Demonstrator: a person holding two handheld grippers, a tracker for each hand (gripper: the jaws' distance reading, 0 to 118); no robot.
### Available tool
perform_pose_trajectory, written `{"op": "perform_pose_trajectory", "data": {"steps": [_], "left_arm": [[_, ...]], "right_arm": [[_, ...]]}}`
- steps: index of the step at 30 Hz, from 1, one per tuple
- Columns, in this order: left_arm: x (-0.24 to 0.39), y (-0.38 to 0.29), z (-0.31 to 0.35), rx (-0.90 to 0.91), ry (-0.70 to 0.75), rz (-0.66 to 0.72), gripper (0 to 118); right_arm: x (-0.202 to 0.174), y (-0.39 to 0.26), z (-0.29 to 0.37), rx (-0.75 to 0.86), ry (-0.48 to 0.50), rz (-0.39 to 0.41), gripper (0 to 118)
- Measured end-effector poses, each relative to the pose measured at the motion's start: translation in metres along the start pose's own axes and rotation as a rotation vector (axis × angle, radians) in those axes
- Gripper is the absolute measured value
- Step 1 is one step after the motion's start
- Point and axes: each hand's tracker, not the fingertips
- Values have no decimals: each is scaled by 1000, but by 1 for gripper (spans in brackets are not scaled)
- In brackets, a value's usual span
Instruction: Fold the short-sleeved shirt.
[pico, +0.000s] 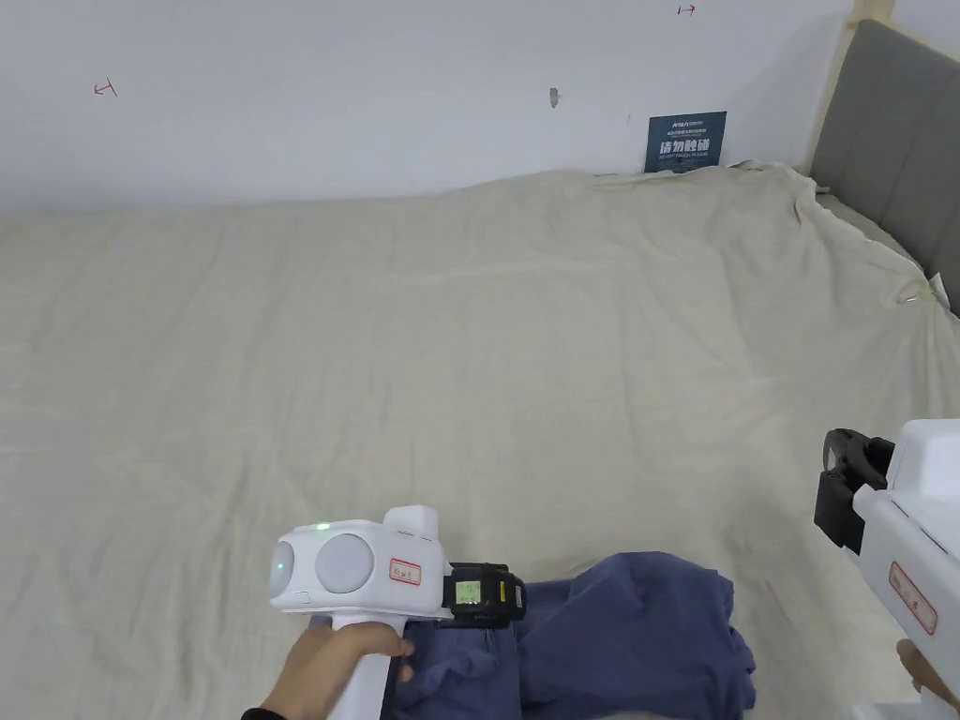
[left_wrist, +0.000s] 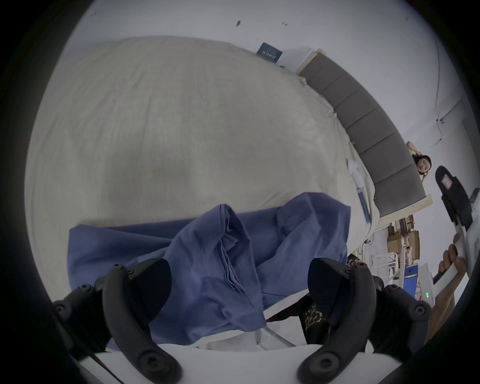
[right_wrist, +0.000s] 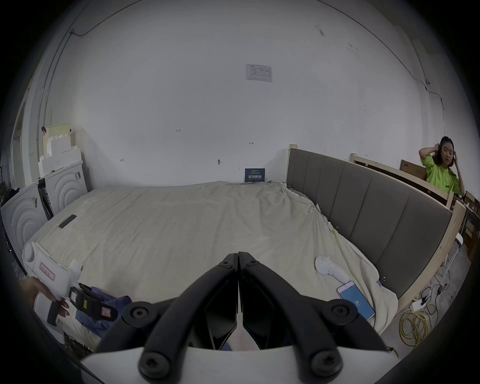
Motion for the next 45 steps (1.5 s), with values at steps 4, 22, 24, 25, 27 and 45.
{"op": "perform_pose_trajectory", "data": {"steps": [4,22,24,25,27,45], "left_arm": [[-9,-3,42,164,33,-52,110],[-65,-51,54,373,265,-99,0],[-64,-57,38,361,271,-99,0],[-63,-60,32,350,281,-90,0],[-59,-68,19,332,269,-80,0],[-4,-88,-46,251,281,-241,0]], "right_arm": [[-1,4,2,9,4,-1,0],[-15,15,12,52,20,2,0],[-14,14,12,46,17,1,0],[-14,14,13,44,14,-2,0],[-12,12,14,38,9,-5,0],[4,3,14,3,-37,-18,0]]}}
